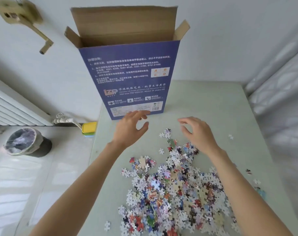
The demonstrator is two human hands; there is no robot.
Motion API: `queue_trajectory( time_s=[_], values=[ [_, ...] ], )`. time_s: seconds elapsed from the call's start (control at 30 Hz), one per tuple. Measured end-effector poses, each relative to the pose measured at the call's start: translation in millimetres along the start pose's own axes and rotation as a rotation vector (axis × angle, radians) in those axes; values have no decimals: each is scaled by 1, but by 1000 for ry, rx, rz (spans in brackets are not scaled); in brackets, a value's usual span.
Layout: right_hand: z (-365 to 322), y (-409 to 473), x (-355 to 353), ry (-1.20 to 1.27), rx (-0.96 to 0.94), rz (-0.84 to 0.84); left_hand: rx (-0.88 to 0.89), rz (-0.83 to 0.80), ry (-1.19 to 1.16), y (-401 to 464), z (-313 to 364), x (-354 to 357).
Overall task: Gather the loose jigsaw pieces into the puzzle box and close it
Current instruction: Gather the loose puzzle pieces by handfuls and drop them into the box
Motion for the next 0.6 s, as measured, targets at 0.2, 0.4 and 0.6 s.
queue_trajectory(
  time_s=[0.2, 0.4, 0.6],
  values=[
    [73, -62, 100, -185, 270, -553, -434, -638, 165, -58, -48, 128],
    [72, -77, 143, -118, 243, -738, -443, -857, 204, -109, -29, 203],
    [39, -105, 150, -231, -34, -678, -397, -771, 230, -126, -21, 209]
  ],
)
Point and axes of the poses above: each hand's wrist, its own y-axis towards the middle knuckle, its own x-axis out of the palm, z = x × y, the point moved 6 cm from there along y, towards the middle knuckle, and after that the axes turned 13 degrees about -y, right-handed, at the moved point
